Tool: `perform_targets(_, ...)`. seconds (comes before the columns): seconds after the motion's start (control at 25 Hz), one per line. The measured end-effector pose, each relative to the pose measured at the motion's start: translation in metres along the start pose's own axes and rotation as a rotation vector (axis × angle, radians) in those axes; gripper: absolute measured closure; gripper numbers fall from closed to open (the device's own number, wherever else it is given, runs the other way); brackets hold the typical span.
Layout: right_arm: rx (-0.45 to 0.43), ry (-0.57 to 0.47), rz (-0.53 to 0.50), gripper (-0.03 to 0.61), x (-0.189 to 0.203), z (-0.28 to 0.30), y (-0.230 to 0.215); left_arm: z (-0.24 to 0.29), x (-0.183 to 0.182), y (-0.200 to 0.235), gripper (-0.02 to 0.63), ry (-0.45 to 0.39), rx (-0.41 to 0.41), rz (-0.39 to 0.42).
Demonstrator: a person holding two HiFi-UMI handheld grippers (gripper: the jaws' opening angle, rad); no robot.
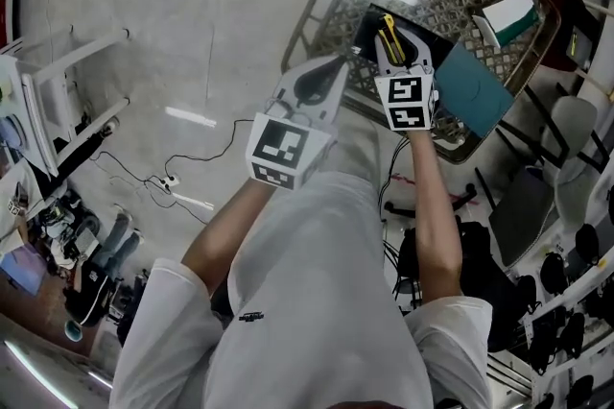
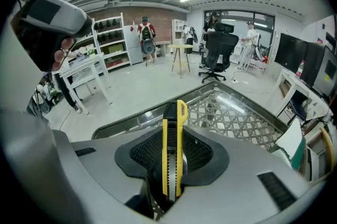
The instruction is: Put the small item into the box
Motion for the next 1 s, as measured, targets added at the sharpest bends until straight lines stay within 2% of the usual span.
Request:
perform_targets(0.2,-0.053,0.071,0.000,0.474,0.018,0.024,0.004,0.009,0.016,0.007,0.612,0.014,-0.018,-0.035)
perform_targets(0.52,-0.103,0.207,-0.078,0.472,0.033,0.049,0.008,0.007,0.036,0.023,0.612,0.034,-0.044,-0.072)
perform_targets(1.0,-0.138,0.276,-0.089,0.472,0.045,0.063,0.011,0.007,0.038,0.032,0.612,0.022,-0.039,-0.082)
Point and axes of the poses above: the fingertips, and each gripper's own axes: z forward along the fingers, y to its left, x out of its underside, the point moved 2 cm from there along -z, backward along the fingers, and after that the axes turned 9 degrees about -z, right-handed, at the moved point
